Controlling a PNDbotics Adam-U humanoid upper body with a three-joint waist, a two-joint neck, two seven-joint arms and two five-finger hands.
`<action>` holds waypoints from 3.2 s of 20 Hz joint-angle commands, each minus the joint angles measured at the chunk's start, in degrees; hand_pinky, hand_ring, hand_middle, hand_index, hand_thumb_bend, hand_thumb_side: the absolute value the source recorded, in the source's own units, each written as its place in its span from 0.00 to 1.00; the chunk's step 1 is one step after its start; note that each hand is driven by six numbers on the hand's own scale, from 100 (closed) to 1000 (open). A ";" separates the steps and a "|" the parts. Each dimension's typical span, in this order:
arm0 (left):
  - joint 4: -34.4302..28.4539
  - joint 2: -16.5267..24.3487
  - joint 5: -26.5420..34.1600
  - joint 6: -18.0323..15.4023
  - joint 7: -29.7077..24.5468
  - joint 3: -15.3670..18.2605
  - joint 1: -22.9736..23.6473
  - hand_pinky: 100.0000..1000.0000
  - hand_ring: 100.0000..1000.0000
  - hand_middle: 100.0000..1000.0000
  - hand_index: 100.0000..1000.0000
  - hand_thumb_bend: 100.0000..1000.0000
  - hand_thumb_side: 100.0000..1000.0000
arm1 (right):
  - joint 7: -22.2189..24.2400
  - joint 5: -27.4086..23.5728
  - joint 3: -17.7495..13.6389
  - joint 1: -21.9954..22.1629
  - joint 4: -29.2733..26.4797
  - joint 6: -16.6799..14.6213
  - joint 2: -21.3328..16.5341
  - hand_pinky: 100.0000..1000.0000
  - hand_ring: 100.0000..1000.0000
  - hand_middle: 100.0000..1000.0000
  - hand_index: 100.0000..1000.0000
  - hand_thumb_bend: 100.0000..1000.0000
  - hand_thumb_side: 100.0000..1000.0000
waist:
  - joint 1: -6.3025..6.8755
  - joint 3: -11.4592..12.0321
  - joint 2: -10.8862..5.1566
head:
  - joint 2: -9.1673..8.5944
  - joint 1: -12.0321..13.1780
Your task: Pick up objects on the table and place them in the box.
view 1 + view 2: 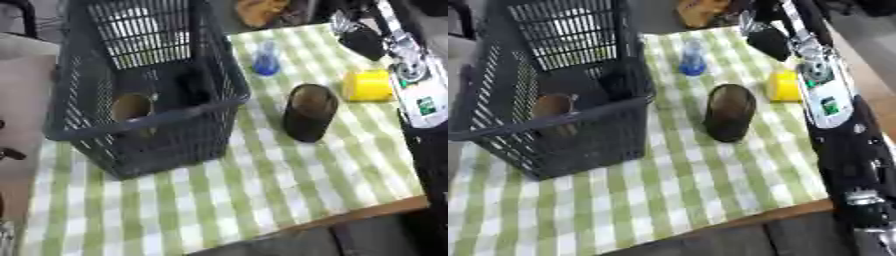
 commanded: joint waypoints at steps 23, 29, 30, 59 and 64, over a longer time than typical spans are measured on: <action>-0.80 0.48 -0.22 -0.18 -0.23 0.35 -0.66 0.29 0.79 0.70 0.73 0.34 0.89 | 4.35 3.65 0.41 -3.52 2.50 -3.33 -3.98 0.45 0.72 0.72 0.90 0.00 0.31 | -0.81 0.28 -0.54 | 0.28 -0.08; -0.61 0.55 -0.25 -0.17 -0.42 0.24 -0.62 0.29 0.79 0.70 0.73 0.34 0.89 | 9.66 8.09 1.12 -7.26 10.17 -6.54 -8.84 0.64 0.82 0.82 0.93 0.00 0.31 | -1.04 0.61 -0.78 | 0.31 -0.05; -0.60 0.57 -0.24 -0.18 -0.43 0.25 -0.62 0.29 0.79 0.70 0.73 0.34 0.89 | 10.58 8.99 0.97 -7.81 11.64 -6.72 -9.54 0.66 0.83 0.82 0.93 0.00 0.31 | -1.03 0.69 -0.82 | 0.31 -0.07; -0.36 1.12 -0.36 -0.15 -1.23 0.26 -0.11 0.29 0.79 0.70 0.73 0.34 0.89 | 9.06 30.65 5.41 -15.80 54.73 -16.03 -23.30 1.00 1.00 1.00 1.00 0.38 0.86 | -2.08 1.01 -0.96 | 0.31 0.14; -0.38 1.08 -0.33 -0.16 -1.24 0.31 -0.09 0.29 0.79 0.70 0.73 0.34 0.89 | 3.29 39.13 4.18 -16.13 58.49 -17.42 -22.30 1.00 1.00 1.00 1.00 0.38 0.87 | -1.97 1.04 -0.95 | 0.31 0.19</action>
